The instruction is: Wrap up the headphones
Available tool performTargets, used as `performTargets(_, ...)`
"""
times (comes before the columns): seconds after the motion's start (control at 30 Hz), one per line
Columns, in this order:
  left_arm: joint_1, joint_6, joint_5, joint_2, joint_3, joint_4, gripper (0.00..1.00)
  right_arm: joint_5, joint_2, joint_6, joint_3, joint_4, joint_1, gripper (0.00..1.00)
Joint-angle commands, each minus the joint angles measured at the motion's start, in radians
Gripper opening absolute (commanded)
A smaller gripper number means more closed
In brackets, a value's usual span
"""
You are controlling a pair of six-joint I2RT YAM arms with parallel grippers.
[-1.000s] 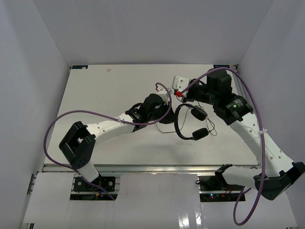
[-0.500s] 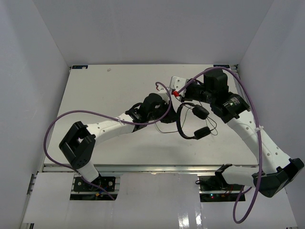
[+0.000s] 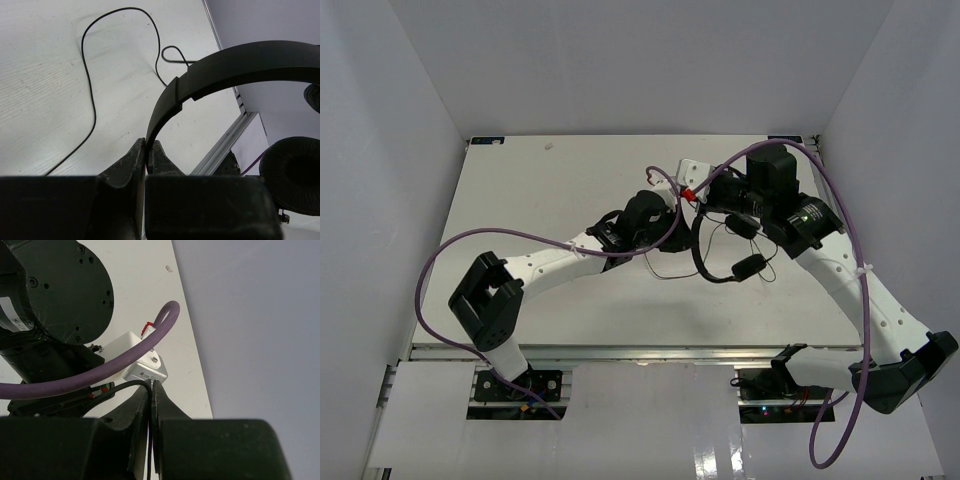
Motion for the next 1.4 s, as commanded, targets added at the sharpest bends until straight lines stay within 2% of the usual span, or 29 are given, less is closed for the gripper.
performTargets(0.0,-0.002,-0.017,0.006,-0.012,0.048,0.028,0.00,0.011,-0.014,0.029,0.004,0.046,0.004,0.08)
performTargets(0.27,-0.008,-0.007,0.046,-0.045,-0.006,0.062,0.00,0.080,0.001,0.024,-0.012,0.085,0.005,0.08)
performTargets(0.57,-0.047,0.066,0.091,-0.168,-0.131,0.139,0.00,0.186,0.018,0.071,-0.070,0.149,-0.001,0.08)
performTargets(0.7,-0.058,0.083,0.107,-0.249,-0.211,0.182,0.00,0.176,0.024,0.104,-0.090,0.148,-0.015,0.08)
performTargets(0.93,-0.066,0.093,0.121,-0.339,-0.262,0.207,0.00,0.137,0.027,0.171,-0.111,0.133,-0.065,0.08)
performTargets(1.37,-0.074,0.094,0.068,-0.461,-0.282,0.096,0.00,0.014,0.014,0.333,-0.173,0.114,-0.152,0.08)
